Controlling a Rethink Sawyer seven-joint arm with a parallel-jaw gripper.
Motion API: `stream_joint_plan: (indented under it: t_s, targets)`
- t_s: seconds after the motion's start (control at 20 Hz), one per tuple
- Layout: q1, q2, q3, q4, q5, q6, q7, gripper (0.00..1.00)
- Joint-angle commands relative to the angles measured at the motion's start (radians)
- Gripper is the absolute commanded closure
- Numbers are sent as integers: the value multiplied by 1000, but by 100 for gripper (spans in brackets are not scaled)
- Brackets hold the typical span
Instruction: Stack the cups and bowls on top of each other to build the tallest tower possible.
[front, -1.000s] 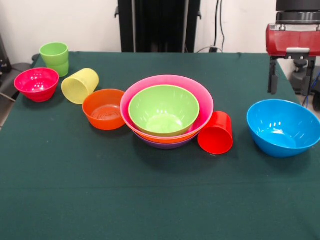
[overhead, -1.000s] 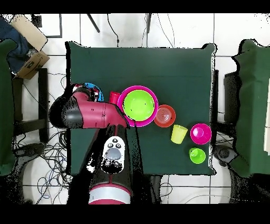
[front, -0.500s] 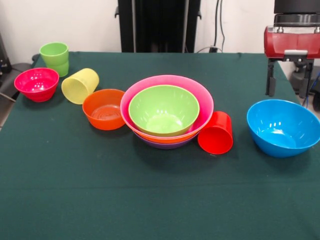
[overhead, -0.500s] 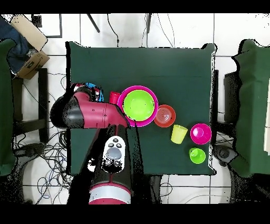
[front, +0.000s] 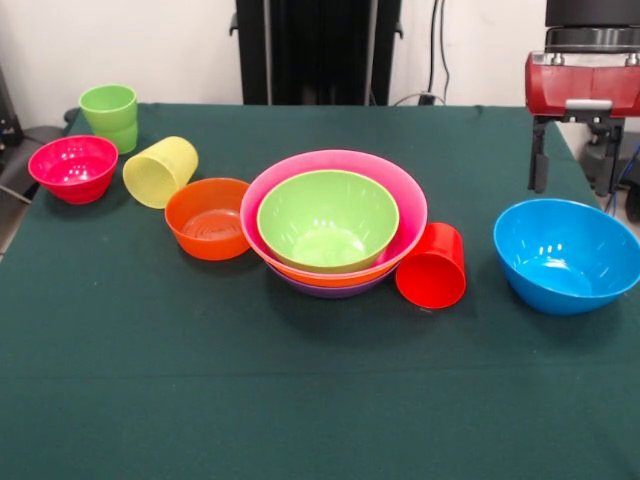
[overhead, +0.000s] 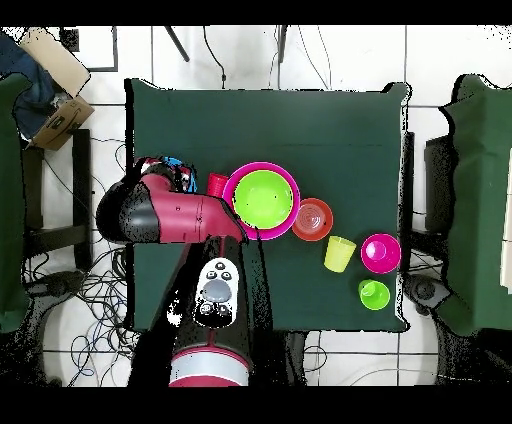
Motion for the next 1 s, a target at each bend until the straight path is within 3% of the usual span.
stream_joint_plan:
  t_s: [0.05, 0.3, 0.7, 1.0]
  targets:
    - [-23, 44, 56, 59, -58, -9, 99, 0]
    - [-24, 53, 57, 52, -64, -14, 93, 0]
    - [-3, 85, 34, 54, -109, -108, 97, 0]
    - [19, 113, 13, 66, -92, -203, 145, 0]
